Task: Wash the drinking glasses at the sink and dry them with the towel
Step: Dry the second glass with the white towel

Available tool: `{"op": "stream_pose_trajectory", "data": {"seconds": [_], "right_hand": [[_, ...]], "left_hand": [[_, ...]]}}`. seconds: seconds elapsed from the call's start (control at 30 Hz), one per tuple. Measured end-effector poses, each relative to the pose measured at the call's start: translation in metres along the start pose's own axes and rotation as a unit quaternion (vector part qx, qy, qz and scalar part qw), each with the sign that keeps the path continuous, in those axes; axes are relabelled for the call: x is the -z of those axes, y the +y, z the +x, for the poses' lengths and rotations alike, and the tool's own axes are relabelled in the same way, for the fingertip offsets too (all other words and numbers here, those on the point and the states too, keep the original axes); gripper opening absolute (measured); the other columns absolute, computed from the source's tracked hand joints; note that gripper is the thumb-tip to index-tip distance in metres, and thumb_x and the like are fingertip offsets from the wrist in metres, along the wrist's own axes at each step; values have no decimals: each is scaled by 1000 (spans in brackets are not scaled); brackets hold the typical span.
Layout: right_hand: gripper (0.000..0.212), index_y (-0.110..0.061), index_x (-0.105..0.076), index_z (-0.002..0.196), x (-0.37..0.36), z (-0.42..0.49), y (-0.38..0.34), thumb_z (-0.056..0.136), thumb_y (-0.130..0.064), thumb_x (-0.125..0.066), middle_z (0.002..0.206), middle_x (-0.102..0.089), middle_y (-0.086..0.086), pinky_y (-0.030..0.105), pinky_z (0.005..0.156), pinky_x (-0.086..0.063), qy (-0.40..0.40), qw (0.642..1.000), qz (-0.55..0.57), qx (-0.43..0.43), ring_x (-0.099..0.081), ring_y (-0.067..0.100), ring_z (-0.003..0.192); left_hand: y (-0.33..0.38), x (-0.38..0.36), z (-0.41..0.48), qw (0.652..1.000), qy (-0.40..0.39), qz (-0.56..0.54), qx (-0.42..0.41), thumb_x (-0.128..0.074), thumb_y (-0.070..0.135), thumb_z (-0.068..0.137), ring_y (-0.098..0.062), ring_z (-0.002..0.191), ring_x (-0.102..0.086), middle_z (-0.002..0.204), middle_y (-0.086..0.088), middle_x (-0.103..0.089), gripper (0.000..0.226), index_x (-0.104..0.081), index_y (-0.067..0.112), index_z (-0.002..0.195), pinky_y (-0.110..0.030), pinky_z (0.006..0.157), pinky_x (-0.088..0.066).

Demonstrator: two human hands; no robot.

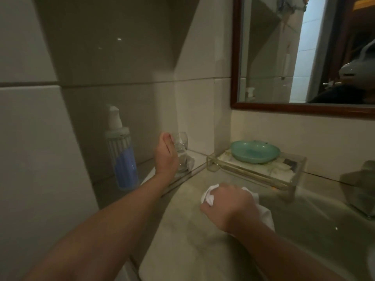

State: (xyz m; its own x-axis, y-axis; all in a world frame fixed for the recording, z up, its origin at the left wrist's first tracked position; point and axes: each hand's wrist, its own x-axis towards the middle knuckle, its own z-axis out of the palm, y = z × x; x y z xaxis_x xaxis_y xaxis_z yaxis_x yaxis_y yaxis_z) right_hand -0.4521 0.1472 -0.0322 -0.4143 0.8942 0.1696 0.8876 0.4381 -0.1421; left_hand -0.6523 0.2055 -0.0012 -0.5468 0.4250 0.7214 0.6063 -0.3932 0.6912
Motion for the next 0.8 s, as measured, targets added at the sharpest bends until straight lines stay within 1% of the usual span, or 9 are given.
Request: {"op": "stream_pose_trajectory", "data": {"seconds": [0.13, 0.27, 0.33, 0.4, 0.5, 0.6, 0.67, 0.7, 0.8], "right_hand": [[43, -32, -65, 110, -4, 8, 2, 88, -60, -40, 112, -64, -11, 34, 95, -40, 19, 1000, 12, 7, -60, 14, 110], [48, -33, -66, 103, -10, 16, 3, 83, -63, -35, 104, -65, -11, 33, 92, -42, 51, 998, 23, 20, -62, 12, 106], [57, -32, -68, 102, -13, 17, 4, 79, -63, -26, 102, -67, -8, 34, 92, -44, 70, 997, 18, 30, -62, 12, 103], [58, -30, -73, 92, -21, 18, 5, 78, -62, -27, 90, -68, -7, 32, 82, -48, 127, 991, 21, 44, -65, 14, 91], [57, -28, -72, 86, -28, 21, 6, 80, -63, -28, 84, -66, -6, 31, 77, -45, 141, 989, 20, 43, -63, 13, 86], [53, -26, -68, 89, -26, 21, 6, 82, -61, -29, 87, -63, -6, 28, 75, -44, 118, 992, 24, 33, -61, 13, 86], [40, -23, -63, 85, -20, 19, 5, 83, -57, -43, 83, -61, -3, 26, 64, -42, 119, 992, 31, 17, -59, 17, 77], [37, -23, -62, 84, -17, 18, 3, 82, -56, -47, 83, -61, -3, 25, 61, -39, 115, 993, 24, 11, -58, 18, 76], [37, -25, -64, 91, -15, 17, 2, 84, -57, -47, 91, -62, -7, 31, 63, -41, 104, 994, 24, 0, -58, 19, 81]], "left_hand": [[-22, -15, 7, 1000, -3, 16, -13, -31, 24, 109, 2, 56, -42, 66, 10, -38, 30, -43, 13, 83, -32, 60, -29], [-34, -29, 17, 999, -2, 17, -37, -31, 23, 107, -10, 60, -33, 66, 11, -38, 28, -43, 16, 82, -35, 62, -28], [-35, -36, 18, 998, -20, 23, -52, -32, 23, 107, -11, 62, -35, 65, 10, -40, 27, -43, 19, 82, -35, 62, -29], [-40, -42, 20, 997, -42, 28, -66, -31, 27, 106, -15, 64, -41, 66, 8, -43, 29, -44, 22, 82, -38, 63, -33], [-45, -49, 26, 990, -101, 55, -80, -28, 40, 104, -26, 71, -52, 69, 8, -48, 33, -47, 24, 82, -46, 76, -43], [-45, -52, 20, 982, -138, 121, -51, -35, 54, 97, -16, 97, -46, 87, 16, -55, 27, -48, 30, 94, -40, 91, -28], [-45, -46, 13, 981, -117, 153, -27, -42, 53, 94, -11, 106, -35, 106, 13, -52, 25, -48, 30, 103, -33, 90, -19], [-44, -39, 10, 979, -99, 175, -24, -42, 51, 95, -12, 104, -34, 108, 11, -49, 24, -48, 29, 102, -33, 88, -21], [-39, -14, 4, 971, -128, 198, 41, -41, 38, 97, -22, 85, -51, 81, 1, -52, 26, -47, 22, 77, -38, 74, -36]]}}
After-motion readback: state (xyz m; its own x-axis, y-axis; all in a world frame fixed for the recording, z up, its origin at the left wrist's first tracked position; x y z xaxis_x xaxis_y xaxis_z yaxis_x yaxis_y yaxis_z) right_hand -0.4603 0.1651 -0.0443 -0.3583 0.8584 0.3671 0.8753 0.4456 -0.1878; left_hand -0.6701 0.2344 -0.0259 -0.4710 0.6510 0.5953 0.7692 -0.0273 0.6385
